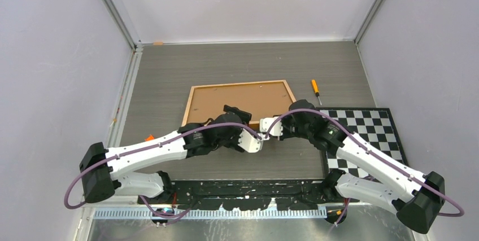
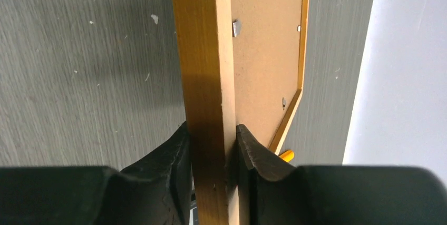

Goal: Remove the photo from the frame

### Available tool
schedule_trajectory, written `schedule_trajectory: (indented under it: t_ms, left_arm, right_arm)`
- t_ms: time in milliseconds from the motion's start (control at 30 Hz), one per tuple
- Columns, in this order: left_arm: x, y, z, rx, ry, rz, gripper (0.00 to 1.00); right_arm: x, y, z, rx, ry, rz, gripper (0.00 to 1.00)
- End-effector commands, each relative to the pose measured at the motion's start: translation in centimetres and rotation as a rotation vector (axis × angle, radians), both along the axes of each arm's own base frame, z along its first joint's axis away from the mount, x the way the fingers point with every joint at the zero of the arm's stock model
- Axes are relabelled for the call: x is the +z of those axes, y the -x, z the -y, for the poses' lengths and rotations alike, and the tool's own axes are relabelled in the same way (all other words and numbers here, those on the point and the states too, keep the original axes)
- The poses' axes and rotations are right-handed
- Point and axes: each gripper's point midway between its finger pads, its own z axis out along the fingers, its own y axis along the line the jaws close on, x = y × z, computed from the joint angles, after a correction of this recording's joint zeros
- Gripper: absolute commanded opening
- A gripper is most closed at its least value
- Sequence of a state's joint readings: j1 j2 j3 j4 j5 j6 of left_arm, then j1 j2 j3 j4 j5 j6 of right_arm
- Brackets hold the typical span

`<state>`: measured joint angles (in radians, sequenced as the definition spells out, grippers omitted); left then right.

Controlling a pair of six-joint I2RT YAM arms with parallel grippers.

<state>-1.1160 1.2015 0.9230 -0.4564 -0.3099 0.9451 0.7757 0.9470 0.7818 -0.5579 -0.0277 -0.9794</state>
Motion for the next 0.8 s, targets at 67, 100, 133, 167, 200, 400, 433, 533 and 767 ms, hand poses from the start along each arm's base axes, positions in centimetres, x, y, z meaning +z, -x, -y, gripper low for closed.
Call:
schedule_trajectory:
  t_ms: [67, 100, 133, 167, 200, 400, 433, 533, 767]
  left_arm:
    - [1.4, -2.5, 1.3, 0.03, 0.003, 0.181, 0.75]
    - [1.2, -2.6, 1.4, 0.029, -0.007, 0.182, 0.72]
    - [1.0, -2.6, 1.4, 0.032, -0.015, 0.184, 0.69]
    - [0.7, -2.7, 1.4, 0.034, -0.022, 0.184, 0.67]
    - [0.5, -2.7, 1.4, 0.036, -0.028, 0.182, 0.66]
    - [-0.7, -1.7, 1.1, 0.022, 0.0, 0.143, 0.73]
    - [-0.5, -1.6, 1.0, 0.021, 0.015, 0.139, 0.74]
    - [-0.3, -1.1, 0.8, 0.0, 0.037, 0.135, 0.74]
    - [-1.7, -1.2, 0.1, 0.011, -0.015, 0.125, 0.64]
  right_arm:
    - [1.8, 1.7, -1.4, -0.019, -0.159, -0.09, 0.06]
    - [1.9, 1.7, -1.4, -0.02, -0.164, -0.089, 0.06]
    - [1.9, 1.8, -1.4, -0.021, -0.17, -0.09, 0.06]
    - [1.9, 1.8, -1.4, -0.022, -0.175, -0.092, 0.06]
    - [2.0, 1.9, -1.5, -0.02, -0.18, -0.093, 0.06]
    - [2.2, 1.7, -1.3, -0.031, -0.185, -0.077, 0.06]
    - [2.1, 1.7, -1.2, -0.034, -0.184, -0.076, 0.04]
    - [2.1, 1.8, -1.1, -0.035, -0.183, -0.072, 0.01]
    - [2.4, 2.0, -1.3, -0.017, -0.195, -0.074, 0.01]
